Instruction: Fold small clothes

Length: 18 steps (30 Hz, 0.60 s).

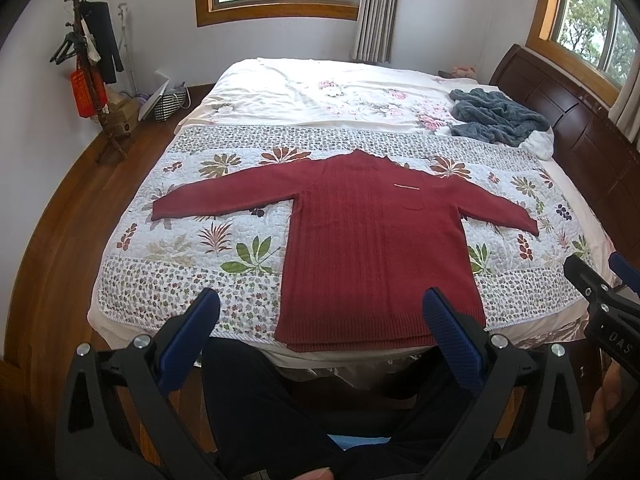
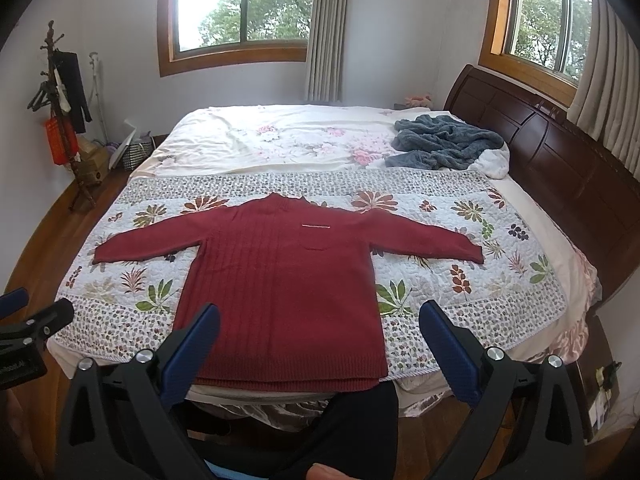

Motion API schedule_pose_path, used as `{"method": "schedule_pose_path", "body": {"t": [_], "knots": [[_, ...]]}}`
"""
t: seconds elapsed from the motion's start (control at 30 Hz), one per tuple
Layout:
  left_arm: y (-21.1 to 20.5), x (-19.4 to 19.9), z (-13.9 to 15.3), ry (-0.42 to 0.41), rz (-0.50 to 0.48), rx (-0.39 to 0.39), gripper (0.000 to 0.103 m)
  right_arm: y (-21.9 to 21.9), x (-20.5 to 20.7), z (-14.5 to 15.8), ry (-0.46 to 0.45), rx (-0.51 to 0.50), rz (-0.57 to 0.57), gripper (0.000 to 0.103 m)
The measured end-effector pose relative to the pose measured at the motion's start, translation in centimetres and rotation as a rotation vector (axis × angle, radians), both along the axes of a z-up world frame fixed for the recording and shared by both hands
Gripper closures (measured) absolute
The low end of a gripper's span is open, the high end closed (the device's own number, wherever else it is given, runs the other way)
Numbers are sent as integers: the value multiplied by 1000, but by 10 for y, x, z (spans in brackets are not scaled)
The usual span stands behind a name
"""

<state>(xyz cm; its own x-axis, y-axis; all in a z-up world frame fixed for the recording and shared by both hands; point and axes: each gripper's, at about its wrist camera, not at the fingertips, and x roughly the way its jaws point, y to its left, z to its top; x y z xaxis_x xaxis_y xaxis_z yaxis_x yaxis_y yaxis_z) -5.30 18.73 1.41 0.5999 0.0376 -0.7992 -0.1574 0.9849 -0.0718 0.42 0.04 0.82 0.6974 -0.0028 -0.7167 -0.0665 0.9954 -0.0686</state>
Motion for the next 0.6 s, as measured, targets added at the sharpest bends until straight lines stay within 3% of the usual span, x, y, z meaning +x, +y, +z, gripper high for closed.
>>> {"method": "schedule_pose_path", "body": {"t": [0.6], "knots": [[5, 12, -9, 11, 1, -12, 3, -2, 8, -9, 16, -2, -9, 4]]}}
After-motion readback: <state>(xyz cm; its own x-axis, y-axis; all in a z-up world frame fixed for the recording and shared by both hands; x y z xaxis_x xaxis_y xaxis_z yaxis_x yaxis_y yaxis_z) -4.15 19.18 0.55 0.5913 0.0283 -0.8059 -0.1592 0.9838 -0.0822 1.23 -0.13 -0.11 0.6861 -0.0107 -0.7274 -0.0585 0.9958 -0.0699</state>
